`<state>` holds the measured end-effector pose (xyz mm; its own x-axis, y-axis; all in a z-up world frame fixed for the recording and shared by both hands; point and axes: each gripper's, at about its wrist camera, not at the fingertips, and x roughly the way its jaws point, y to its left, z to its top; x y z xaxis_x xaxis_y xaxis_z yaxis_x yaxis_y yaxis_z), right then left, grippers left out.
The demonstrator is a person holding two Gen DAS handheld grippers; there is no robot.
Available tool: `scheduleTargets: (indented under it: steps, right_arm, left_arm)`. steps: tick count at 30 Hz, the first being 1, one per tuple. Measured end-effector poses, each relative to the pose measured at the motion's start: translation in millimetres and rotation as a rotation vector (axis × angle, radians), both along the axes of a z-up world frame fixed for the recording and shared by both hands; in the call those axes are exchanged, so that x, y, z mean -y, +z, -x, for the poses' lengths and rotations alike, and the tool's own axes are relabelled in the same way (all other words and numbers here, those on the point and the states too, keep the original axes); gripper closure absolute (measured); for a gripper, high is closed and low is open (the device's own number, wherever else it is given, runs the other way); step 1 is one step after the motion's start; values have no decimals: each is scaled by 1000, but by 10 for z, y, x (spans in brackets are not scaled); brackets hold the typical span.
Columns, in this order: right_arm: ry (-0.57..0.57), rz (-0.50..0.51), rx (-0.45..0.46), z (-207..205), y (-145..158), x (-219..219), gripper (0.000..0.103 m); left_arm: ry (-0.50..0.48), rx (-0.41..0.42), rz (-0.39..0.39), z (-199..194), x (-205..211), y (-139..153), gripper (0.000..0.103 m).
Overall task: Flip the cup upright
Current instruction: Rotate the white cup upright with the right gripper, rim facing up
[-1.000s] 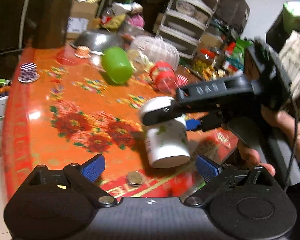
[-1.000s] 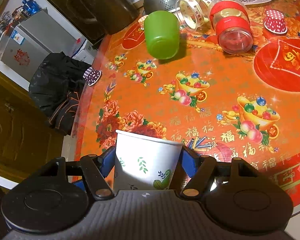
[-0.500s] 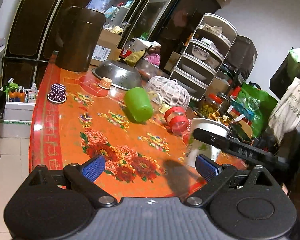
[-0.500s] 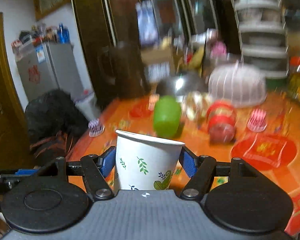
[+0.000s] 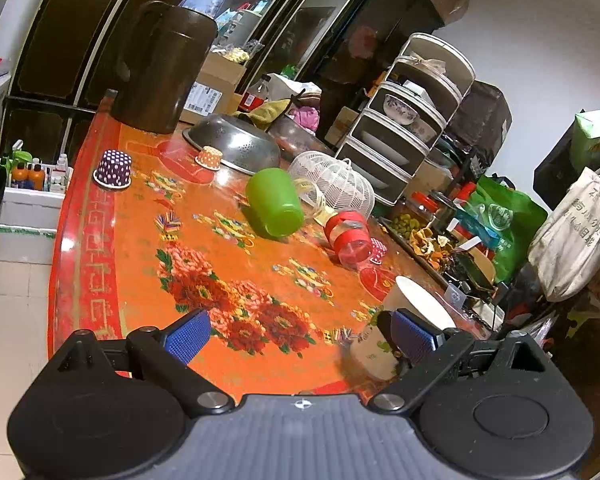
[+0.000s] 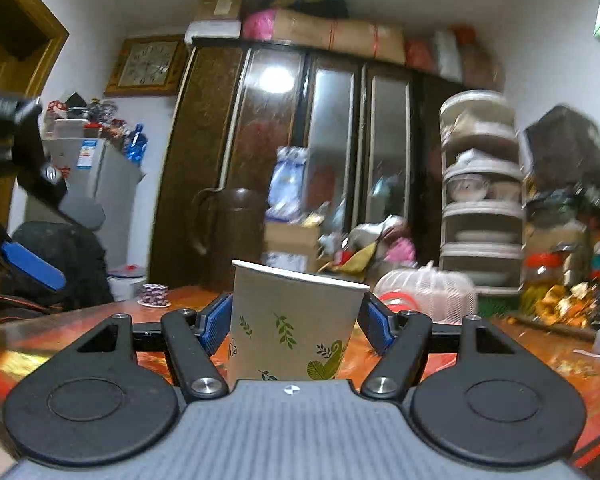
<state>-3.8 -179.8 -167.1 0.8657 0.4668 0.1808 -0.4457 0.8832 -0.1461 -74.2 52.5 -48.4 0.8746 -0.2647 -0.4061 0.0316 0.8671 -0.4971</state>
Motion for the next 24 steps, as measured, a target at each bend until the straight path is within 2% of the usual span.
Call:
scheduleTargets:
  steps: [4,7,24]
  right_arm:
    - [-40,20,75,37,-37,-98,35]
    - [-27,46,96,60,-44,-142,35]
    - [-27,79,70,54,-152,-241,34]
  left_arm:
    - [6,-9,9,3,-11,-32,5]
    - [9,-10,17,12,-28,-50,5]
    - [16,-29,28,7,-44,-112,5]
